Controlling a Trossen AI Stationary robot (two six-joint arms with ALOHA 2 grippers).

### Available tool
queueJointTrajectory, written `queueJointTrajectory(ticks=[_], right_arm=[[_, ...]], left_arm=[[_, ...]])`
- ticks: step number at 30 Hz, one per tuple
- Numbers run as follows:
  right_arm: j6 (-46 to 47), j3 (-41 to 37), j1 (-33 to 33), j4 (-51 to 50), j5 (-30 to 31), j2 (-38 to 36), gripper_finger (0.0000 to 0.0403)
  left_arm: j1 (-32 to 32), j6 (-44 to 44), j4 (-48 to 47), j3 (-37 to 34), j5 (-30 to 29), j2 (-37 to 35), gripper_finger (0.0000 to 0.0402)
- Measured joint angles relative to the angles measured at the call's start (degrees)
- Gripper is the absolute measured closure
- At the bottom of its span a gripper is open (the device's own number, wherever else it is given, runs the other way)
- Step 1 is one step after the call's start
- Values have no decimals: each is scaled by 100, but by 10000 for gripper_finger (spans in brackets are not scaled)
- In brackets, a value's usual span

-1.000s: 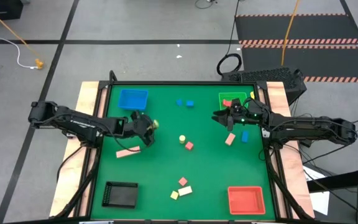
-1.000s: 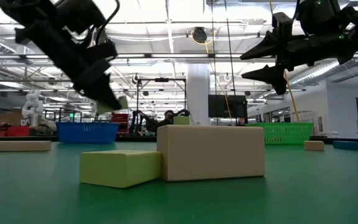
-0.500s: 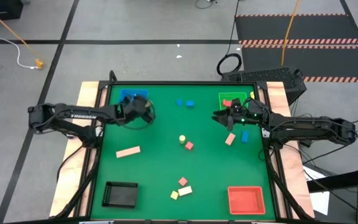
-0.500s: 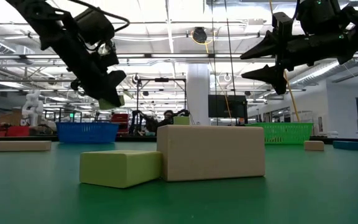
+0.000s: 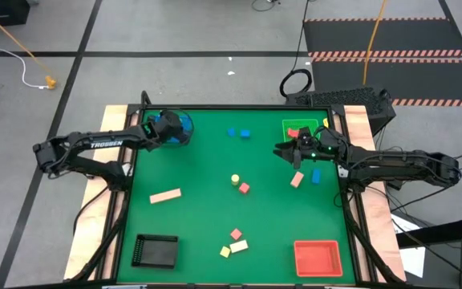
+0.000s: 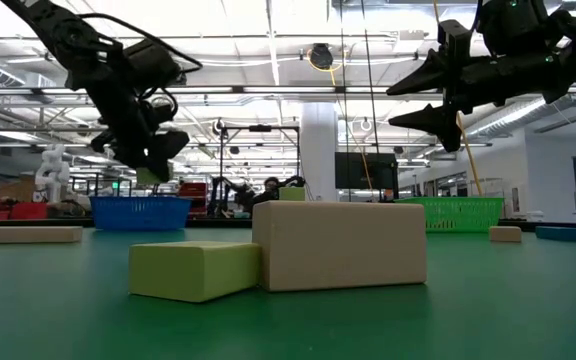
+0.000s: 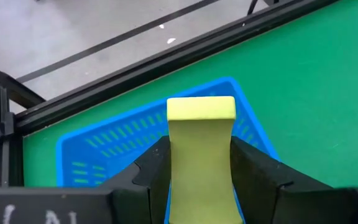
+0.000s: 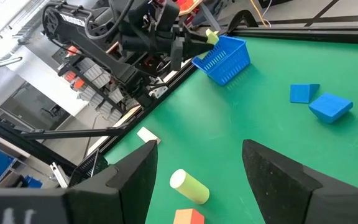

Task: Sort & place blocks by color
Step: Put the top left green block into the blue bin, then put the top left brown block into the black bin

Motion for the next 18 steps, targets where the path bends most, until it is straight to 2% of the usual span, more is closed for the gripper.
queueJointTrajectory(ticks=[3,11,18], right_arm=[[0,0,-1,-1,0,0,177],[0,0,-1,-1,0,0,177],[0,0,0,0,0,0,177]], left_arm=[[57,0,-6,0,15,0,243],[87,3,1,-1,15,0,173],[-353,481,558,-4,50,0,175]])
